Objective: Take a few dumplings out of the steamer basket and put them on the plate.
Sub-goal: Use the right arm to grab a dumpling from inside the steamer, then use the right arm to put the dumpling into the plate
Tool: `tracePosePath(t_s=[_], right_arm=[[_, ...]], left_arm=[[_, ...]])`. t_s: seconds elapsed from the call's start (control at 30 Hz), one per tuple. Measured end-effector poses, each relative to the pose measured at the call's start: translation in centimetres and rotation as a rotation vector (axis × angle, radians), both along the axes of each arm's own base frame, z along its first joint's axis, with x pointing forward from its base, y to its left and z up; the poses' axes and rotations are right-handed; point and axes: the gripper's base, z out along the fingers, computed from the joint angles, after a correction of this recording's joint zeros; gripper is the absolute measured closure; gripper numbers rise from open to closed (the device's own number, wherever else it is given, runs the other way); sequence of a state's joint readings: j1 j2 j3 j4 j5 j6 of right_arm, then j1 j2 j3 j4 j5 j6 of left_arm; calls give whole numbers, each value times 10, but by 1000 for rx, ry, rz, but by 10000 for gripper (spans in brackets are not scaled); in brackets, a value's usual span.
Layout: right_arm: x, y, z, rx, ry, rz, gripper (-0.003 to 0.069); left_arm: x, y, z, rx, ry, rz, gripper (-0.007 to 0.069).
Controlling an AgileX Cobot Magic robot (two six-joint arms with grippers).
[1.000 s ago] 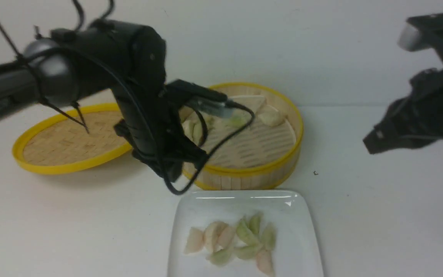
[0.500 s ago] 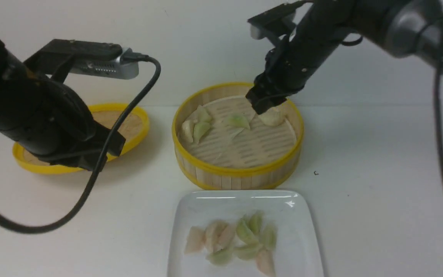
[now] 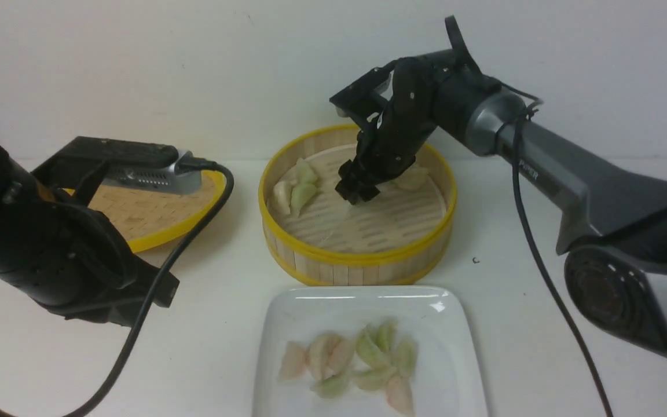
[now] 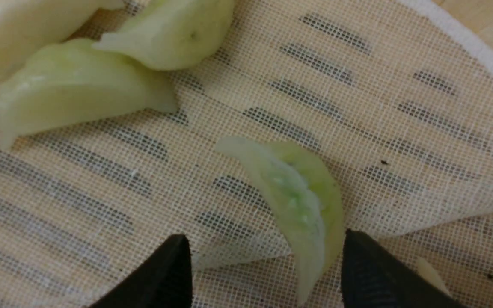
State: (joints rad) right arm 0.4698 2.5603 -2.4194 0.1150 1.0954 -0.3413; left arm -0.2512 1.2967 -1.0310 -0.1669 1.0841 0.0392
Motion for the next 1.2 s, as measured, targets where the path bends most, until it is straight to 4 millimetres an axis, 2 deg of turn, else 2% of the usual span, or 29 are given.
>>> tracePosePath(t_s=[0.03, 0.07, 0.13, 0.17, 0.2, 0.23, 0.27, 0.37, 0.5, 0.53, 0.57, 0.6, 0.63, 0.7, 0.8, 0.87, 0.93, 1.07, 1.2], right_arm=[[1, 0, -3, -1, 4, -9, 288], [1, 0, -4, 0, 4, -11, 288], [2, -1, -4, 5, 9, -38, 450], [1, -1, -4, 4, 11, -38, 466], [0, -2, -3, 4, 27, -49, 561], [-1, -2, 0, 3, 35, -54, 589], [-3, -3, 3, 2, 45, -57, 600], [-17, -7, 35, 7, 97, -83, 603], [-46, -17, 108, 87, 47, -106, 603], [-46, -17, 105, 83, 57, -107, 603], [-68, -26, 135, 113, 50, -105, 603], [-72, -27, 133, 109, 67, -105, 603], [-96, -38, 146, 111, 91, -104, 603], [-125, -51, 156, 106, 121, -103, 603], [-177, -73, 142, 75, 239, -106, 603], [-207, -84, 123, 74, 310, -117, 603], [-227, -89, 101, 104, 337, -138, 603], [-242, -89, 58, 132, 391, -184, 594], [-244, -82, 31, 98, 443, -187, 538]], left_arm=[[0, 0, 0, 0, 0, 0, 631], [0, 0, -1, 0, 1, 0, 631], [0, 0, -1, 0, 1, 0, 631], [0, 0, -1, 0, 1, 0, 631], [0, 0, -1, 0, 2, 0, 631], [0, 0, -1, 0, 2, 0, 631], [0, 0, -1, 0, 2, 0, 631], [0, 0, -1, 1, 1, 0, 631], [-2, 1, 2, 2, -12, -12, 631], [-2, 1, 2, 3, -13, -13, 631], [-5, 2, 6, 1, -31, -20, 631], [-6, 2, 7, 1, -34, -21, 631], [-12, 3, 12, -5, -62, -29, 631], [-20, 5, 18, -9, -90, -36, 631], [-38, 9, 26, -26, -141, -41, 631], [-50, 11, 29, -48, -162, -39, 631], [-61, 12, 29, -72, -179, -36, 631], [-76, 14, 29, -104, -213, -37, 631], [-82, 15, 29, -112, -225, -39, 631]])
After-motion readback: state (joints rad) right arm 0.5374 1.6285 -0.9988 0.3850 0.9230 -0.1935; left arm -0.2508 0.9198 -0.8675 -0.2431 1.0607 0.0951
